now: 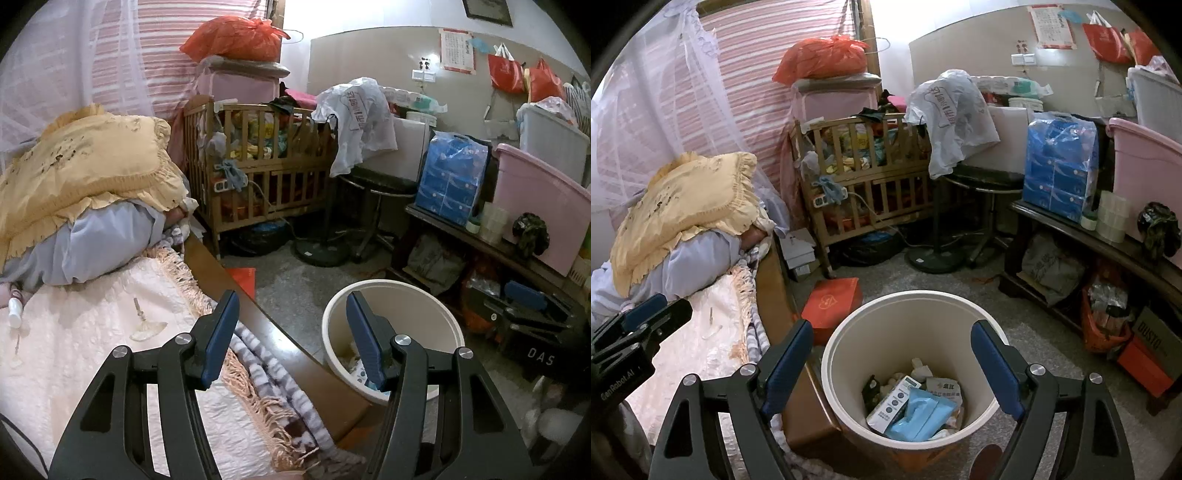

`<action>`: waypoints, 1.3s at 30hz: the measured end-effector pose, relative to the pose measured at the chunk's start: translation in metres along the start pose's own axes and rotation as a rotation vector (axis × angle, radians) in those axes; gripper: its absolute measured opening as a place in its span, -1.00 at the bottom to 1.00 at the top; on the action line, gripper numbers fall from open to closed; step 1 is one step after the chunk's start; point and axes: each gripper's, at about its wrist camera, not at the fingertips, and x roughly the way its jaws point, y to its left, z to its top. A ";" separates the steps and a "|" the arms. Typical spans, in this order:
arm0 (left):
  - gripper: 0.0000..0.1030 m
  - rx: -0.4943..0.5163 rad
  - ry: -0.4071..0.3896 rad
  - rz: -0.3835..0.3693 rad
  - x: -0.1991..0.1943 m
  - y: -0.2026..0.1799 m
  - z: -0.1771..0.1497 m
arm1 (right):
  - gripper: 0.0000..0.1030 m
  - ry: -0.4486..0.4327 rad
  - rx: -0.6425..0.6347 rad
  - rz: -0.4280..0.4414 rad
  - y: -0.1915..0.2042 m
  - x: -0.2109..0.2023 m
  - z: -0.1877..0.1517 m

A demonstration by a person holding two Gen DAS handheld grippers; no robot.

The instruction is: Collect trash

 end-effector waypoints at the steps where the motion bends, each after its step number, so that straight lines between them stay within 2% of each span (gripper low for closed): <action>1: 0.15 0.000 0.001 0.000 0.000 -0.001 0.000 | 0.66 -0.001 0.000 0.000 0.000 0.001 0.000; 39: 0.15 -0.007 0.007 -0.004 0.000 -0.007 -0.001 | 0.74 0.021 -0.021 0.007 0.012 0.004 -0.002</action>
